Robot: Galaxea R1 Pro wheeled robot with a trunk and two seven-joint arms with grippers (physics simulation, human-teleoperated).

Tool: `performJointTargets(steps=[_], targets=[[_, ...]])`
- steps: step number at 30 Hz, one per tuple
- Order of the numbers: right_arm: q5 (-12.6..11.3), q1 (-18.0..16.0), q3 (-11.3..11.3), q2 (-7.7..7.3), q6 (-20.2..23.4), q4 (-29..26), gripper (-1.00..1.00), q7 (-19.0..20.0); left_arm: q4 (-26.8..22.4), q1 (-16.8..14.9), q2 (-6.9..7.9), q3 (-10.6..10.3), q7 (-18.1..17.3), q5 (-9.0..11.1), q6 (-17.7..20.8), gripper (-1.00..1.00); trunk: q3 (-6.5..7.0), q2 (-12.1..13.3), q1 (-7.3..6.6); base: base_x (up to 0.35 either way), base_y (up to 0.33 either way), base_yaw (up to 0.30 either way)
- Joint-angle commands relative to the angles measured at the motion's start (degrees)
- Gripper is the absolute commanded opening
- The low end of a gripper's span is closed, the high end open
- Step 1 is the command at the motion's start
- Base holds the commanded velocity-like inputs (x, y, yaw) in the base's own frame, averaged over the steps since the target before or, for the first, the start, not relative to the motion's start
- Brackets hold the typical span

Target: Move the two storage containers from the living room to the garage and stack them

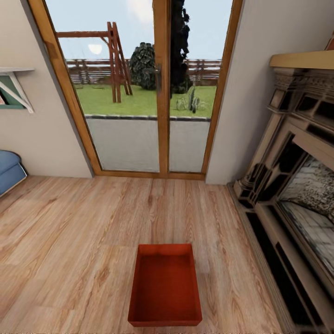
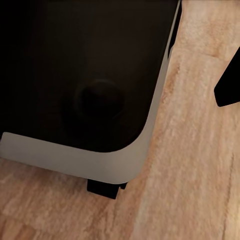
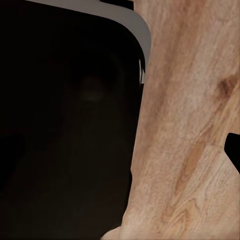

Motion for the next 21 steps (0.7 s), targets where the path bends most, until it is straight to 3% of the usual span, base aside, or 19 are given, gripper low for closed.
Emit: performJointTargets(steps=[1, 21], targets=[[0.1, -0.1, 0.4, -0.01, -0.3, 0.2, 1.00, 0.0, 0.0, 0.0, 0.00, -0.1, 0.0, 0.3, -0.2, 1.00, -0.13, 0.0, -0.01, 0.000, 0.000, 0.000], [0.1, -0.1, 0.1, -0.09, -0.3, 0.2, 1.00, 0.0, 0.0, 0.0, 0.00, -0.1, 0.0, 0.3, -0.2, 1.00, -1.95, 0.0, -0.01, 0.000, 0.000, 0.000]])
